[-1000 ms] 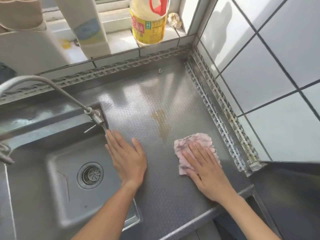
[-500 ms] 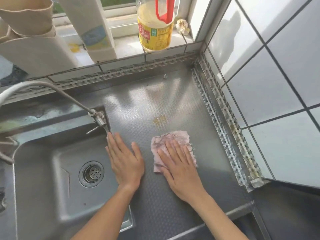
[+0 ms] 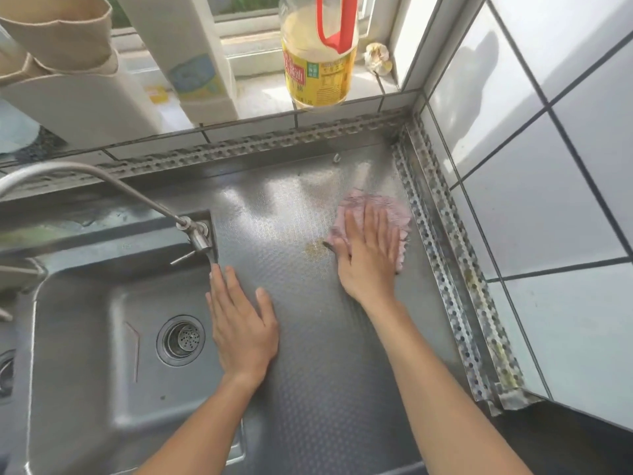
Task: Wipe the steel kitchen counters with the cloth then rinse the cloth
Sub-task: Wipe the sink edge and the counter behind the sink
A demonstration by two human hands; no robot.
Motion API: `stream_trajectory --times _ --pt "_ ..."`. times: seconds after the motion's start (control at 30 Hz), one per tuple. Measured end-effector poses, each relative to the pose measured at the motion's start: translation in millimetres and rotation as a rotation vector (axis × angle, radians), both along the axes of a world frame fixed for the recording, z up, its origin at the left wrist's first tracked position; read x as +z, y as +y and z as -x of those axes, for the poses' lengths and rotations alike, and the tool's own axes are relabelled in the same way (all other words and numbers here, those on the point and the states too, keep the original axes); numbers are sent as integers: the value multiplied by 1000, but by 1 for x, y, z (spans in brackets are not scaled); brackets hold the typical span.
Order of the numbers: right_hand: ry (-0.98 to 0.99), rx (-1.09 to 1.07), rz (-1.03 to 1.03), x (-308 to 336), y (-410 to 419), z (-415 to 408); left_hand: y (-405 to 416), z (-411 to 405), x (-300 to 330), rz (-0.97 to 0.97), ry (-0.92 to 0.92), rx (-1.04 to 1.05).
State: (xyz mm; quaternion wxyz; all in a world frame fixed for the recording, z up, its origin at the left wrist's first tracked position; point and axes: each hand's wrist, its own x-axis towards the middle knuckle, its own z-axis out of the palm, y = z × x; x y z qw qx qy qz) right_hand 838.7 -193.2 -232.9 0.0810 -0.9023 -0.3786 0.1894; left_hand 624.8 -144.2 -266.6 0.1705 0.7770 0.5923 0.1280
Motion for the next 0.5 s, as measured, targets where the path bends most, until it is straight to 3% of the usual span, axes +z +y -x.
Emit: stream_trajectory --times 0.1,0.27,0.37,0.5 --pt "14 281 -72 -2 19 39 3 0 1 -12 7 12" --pt "14 585 -96 -10 -46 57 -2 5 0 6 16 12" --pt "7 557 -75 -6 -76 19 0 4 1 18 19 19" --pt "-10 282 19 -3 -59 -46 0 2 2 18 21 22"
